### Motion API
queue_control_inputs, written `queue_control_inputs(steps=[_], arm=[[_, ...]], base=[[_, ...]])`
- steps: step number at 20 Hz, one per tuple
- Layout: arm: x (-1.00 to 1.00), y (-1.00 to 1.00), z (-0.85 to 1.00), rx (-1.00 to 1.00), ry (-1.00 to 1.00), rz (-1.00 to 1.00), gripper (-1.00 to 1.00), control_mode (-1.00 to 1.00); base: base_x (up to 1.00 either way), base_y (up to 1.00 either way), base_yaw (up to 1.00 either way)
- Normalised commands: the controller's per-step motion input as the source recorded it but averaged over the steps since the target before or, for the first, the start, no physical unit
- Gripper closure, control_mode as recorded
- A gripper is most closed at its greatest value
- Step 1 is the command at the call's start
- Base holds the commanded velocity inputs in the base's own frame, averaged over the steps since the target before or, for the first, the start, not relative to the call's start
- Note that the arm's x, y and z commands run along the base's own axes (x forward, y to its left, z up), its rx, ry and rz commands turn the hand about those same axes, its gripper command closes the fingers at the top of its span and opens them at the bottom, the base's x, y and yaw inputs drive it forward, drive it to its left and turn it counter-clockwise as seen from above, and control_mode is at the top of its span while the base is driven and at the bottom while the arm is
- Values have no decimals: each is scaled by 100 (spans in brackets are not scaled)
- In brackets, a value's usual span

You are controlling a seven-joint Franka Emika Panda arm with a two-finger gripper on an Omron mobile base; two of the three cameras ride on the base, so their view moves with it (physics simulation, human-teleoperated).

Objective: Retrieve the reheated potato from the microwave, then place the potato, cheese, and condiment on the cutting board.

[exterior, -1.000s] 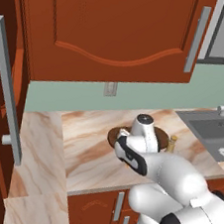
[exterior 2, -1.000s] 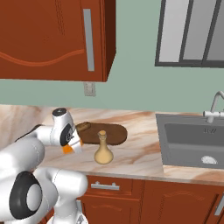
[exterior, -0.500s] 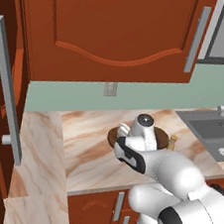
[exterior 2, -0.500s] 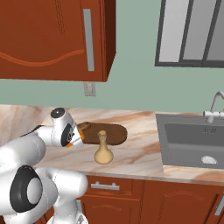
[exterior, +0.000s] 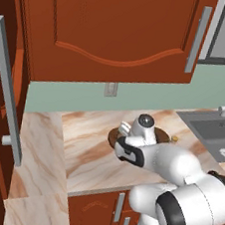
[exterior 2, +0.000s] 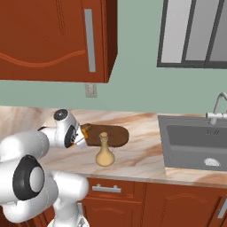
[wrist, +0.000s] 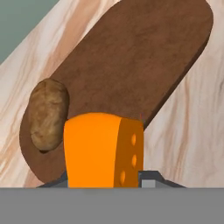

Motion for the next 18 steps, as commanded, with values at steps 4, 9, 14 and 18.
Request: queue_control_inputs(steps=[4,9,14,18], arm=[[29,-16,0,-1,0,0,100,-100],[25,-14,0,-2,0,0,100,-100],[6,-7,0,-4,0,0,100,-100],[16,-11,0,-5,0,0,100,-100]], base=[[0,0,0],[0,0,0],[0,0,0],[0,0,0]])
